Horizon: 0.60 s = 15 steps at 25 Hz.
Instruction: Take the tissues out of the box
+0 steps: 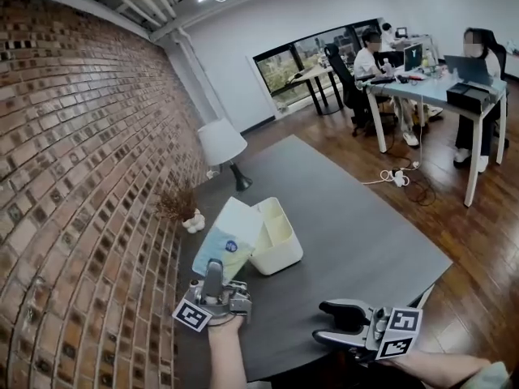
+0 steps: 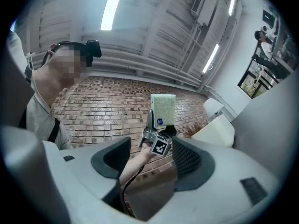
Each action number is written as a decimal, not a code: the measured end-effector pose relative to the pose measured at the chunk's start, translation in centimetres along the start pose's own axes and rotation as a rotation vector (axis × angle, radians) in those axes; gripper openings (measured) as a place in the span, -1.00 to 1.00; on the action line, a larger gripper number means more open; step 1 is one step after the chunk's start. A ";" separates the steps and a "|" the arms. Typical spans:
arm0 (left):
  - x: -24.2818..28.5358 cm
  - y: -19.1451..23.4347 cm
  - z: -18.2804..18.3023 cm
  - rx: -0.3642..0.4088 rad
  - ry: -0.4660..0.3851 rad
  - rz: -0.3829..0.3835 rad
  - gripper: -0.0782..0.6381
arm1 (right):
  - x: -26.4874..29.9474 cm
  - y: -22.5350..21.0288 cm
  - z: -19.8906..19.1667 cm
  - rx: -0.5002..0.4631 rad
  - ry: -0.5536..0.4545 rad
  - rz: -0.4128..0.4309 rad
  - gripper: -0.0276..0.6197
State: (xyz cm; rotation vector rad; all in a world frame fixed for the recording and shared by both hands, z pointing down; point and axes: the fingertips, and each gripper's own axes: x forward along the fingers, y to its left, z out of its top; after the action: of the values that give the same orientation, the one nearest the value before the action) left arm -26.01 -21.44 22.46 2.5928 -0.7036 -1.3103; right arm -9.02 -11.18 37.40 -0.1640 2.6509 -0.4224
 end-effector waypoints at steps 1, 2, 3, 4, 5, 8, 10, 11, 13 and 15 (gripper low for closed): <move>-0.8 -0.3 -0.7 -0.052 -0.064 -0.030 0.60 | -0.1 0.0 0.0 -0.010 0.001 -0.003 -0.03; -1.5 -0.5 -1.3 -0.084 -0.115 -0.056 0.60 | -0.2 0.0 0.1 -0.020 0.002 -0.005 -0.03; -1.9 -0.5 -1.7 -0.098 -0.153 -0.078 0.60 | -0.2 -0.1 0.2 -0.031 0.003 -0.006 -0.03; -2.3 -0.5 -1.9 -0.104 -0.182 -0.095 0.60 | -0.1 -0.1 0.2 -0.042 0.005 -0.007 -0.03; -2.7 -0.3 -2.0 -0.108 -0.208 -0.108 0.60 | -0.1 0.0 0.2 -0.052 0.007 -0.008 -0.03; -3.6 0.1 -1.9 -0.122 -0.264 -0.145 0.60 | 0.1 0.0 0.1 -0.070 0.020 -0.012 -0.03; -3.9 -0.1 -2.1 -0.114 -0.269 -0.157 0.60 | 0.1 0.1 -0.1 -0.074 0.030 -0.014 -0.03; -3.9 -0.4 -2.3 -0.106 -0.262 -0.164 0.60 | 0.2 0.2 -0.2 -0.077 0.034 -0.012 -0.03; -3.7 -1.1 -2.6 -0.088 -0.244 -0.183 0.60 | 0.3 0.5 -0.2 -0.091 0.041 -0.004 -0.03; -3.7 -1.5 -3.0 -0.085 -0.234 -0.193 0.60 | 0.3 0.9 -0.3 -0.107 0.047 0.005 -0.03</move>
State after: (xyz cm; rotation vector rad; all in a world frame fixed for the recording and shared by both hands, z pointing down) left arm -25.03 -18.58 26.44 2.5167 -0.4249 -1.6813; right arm -9.51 -10.29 37.24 -0.1824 2.7212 -0.2858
